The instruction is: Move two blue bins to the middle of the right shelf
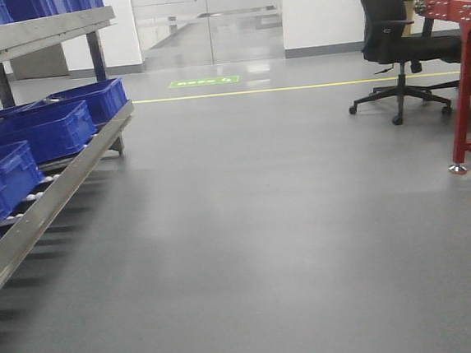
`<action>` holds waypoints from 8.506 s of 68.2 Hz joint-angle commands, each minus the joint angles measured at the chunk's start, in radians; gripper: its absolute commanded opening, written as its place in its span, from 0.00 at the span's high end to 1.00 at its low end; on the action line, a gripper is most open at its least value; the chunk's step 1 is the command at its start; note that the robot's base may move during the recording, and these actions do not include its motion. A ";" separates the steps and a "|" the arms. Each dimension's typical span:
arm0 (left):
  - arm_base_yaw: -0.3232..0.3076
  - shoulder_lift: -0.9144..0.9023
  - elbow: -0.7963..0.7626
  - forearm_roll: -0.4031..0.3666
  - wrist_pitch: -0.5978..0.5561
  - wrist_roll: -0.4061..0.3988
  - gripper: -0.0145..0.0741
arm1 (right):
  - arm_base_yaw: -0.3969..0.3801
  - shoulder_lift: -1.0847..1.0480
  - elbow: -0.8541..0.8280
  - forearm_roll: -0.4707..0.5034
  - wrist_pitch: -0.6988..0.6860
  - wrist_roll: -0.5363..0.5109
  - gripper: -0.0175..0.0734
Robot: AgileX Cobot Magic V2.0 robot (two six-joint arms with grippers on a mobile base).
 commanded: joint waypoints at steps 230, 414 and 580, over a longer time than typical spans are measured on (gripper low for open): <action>-0.007 0.006 -0.016 -0.002 -0.359 0.009 0.96 | -0.001 0.031 -0.008 -0.013 -0.046 -0.011 0.97; -0.007 0.006 -0.016 -0.008 -0.347 0.009 0.96 | -0.001 0.030 -0.008 -0.009 -0.054 -0.011 0.97; -0.005 -0.063 0.097 0.099 0.045 0.098 0.17 | -0.001 0.006 0.009 -0.006 0.114 -0.020 0.20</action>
